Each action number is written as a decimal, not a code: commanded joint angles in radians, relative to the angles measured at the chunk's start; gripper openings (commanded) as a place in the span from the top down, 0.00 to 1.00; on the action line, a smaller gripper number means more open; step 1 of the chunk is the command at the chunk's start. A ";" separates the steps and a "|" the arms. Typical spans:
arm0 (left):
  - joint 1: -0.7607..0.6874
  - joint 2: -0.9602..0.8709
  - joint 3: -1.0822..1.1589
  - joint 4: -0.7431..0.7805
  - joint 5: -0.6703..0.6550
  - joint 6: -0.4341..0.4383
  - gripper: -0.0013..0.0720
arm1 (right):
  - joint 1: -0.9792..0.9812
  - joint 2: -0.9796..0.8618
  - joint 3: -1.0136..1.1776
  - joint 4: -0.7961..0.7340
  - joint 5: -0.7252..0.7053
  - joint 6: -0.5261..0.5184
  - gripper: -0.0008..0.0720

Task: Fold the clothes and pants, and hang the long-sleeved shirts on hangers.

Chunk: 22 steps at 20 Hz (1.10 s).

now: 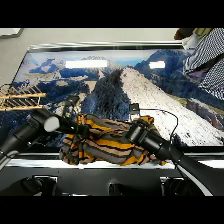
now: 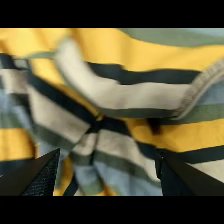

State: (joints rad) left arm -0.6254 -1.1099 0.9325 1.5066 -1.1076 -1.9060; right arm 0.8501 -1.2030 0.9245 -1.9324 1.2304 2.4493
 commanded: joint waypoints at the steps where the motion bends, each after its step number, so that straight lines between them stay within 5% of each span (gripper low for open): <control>1: -0.122 0.006 -0.072 0.099 0.155 -0.100 0.03 | 0.001 0.001 0.001 0.015 0.001 -0.003 0.95; 12: -0.299 -0.064 -0.080 0.152 0.192 -0.034 0.03 | 0.001 0.001 0.001 0.019 -0.002 0.001 0.95; 18: -0.304 -0.124 -0.079 0.249 0.193 -0.085 0.03 | 0.001 0.001 0.001 0.019 -0.003 0.016 0.95; 22: -0.303 -0.145 -0.076 0.256 0.288 -0.194 0.03 | 0.001 0.001 0.001 0.026 -0.003 0.023 0.95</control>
State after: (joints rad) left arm -0.9268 -1.2388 0.8536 1.7451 -0.8825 -2.0274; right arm 0.8501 -1.2026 0.9245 -1.9129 1.2270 2.4641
